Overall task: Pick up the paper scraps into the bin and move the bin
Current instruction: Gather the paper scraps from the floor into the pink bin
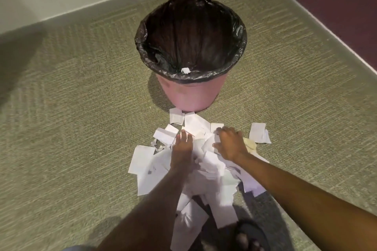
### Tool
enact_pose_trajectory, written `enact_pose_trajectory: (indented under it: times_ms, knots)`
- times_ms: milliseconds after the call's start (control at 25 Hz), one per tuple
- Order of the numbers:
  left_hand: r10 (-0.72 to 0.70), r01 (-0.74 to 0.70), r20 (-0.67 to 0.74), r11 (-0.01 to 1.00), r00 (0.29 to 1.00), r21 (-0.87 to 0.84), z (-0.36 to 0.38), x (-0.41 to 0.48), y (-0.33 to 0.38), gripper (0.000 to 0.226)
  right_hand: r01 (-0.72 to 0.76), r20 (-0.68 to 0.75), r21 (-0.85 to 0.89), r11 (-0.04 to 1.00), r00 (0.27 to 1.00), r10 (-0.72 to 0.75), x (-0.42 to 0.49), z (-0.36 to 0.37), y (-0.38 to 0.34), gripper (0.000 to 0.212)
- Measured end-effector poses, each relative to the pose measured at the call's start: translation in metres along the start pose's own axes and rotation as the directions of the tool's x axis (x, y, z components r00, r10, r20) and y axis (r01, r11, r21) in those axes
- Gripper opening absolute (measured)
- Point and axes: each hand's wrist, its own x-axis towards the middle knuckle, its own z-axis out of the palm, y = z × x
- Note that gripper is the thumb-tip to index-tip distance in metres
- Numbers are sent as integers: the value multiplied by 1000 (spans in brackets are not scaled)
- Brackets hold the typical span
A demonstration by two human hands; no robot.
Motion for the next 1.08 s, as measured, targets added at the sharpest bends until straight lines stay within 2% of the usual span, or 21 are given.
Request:
enact_pose_trajectory:
  times_ms: [120,280,400,520,600,680,840,960,1080]
  knots:
    - [-17,16,-22,999,1000,-42,-1,-4,1,71,9,-16,80,997,1000,-8,-14,-16,-3,10]
    - [-7,-14,-121,985,993,-171,-13,-18,-7,34,-9,-117,207,978,993,34,-36,-43,-1,37]
    - [9,-33,-101,972,995,-234,-25,-24,-18,23,13,-179,245,970,983,32,-53,-59,-1,28]
    - [-42,-6,-132,939,990,-344,-42,-25,-16,5,47,-253,271,961,967,24,-63,-71,0,19]
    - [-57,4,-135,931,989,-365,-58,-26,-7,12,55,-290,301,952,956,36,-69,-78,0,8]
    - [-41,-17,-143,922,989,-387,-75,-26,0,22,55,-310,326,944,949,52,-76,-84,-1,7]
    - [9,-82,-189,922,982,-380,-99,-25,3,14,87,-362,333,939,931,42,-83,-86,-7,18]
    - [-4,-102,-234,892,972,-440,-123,-31,3,14,115,-444,370,922,893,67,-88,-98,-13,16]
    - [13,-143,-259,860,966,-489,-145,-40,1,36,177,-513,424,888,855,74,-95,-117,-19,13]
